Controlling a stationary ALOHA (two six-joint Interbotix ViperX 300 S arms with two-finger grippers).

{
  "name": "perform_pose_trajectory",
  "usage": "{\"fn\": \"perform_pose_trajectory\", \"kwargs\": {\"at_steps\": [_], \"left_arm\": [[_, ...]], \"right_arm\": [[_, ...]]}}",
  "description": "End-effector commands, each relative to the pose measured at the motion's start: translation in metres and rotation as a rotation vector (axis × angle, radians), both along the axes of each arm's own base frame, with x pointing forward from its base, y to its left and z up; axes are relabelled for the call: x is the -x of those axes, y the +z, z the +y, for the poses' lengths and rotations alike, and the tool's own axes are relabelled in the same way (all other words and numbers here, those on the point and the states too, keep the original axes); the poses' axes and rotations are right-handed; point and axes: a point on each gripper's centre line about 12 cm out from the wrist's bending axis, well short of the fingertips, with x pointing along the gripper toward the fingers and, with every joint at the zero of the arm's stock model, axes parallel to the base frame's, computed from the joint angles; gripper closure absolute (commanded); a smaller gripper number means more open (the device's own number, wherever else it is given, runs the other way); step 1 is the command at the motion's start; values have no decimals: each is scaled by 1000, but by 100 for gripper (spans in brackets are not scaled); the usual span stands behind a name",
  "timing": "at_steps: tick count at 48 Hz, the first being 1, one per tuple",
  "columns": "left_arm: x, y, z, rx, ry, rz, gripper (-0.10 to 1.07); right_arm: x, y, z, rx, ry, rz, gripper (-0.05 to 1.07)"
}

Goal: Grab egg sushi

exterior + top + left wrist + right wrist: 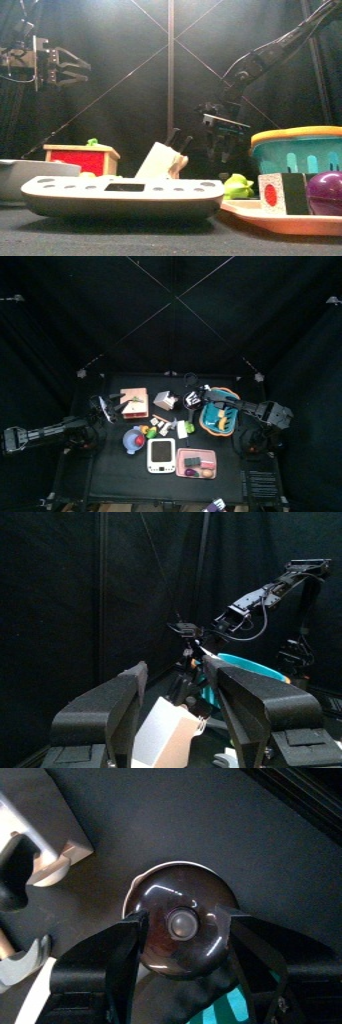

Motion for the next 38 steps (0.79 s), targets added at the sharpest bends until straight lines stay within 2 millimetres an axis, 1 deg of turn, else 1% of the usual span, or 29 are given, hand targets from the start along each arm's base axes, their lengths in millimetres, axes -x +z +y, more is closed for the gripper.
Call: {"fn": "perform_pose_trajectory", "kwargs": {"at_steps": [1, 12, 16, 22, 28, 38], "left_arm": [[-1, 5, 1, -6, 2, -12, 12], [-1, 5, 1, -7, 2, -12, 12], [-1, 5, 1, -6, 2, -12, 12], [-2, 5, 1, -6, 0, -12, 12], [-2, 6, 0, -9, -2, -15, 12], [-2, 7, 0, -9, -2, -16, 12]], "right_arm": [[-1, 30, -1, 40, -3, -66, 13], [6, 70, 26, 57, 17, -107, 13], [16, 84, 37, 36, -2, -139, 13], [34, 84, 49, -22, -48, -134, 13], [59, 75, 62, -70, -117, -106, 13], [97, 61, 79, -122, -243, -123, 13]]}}
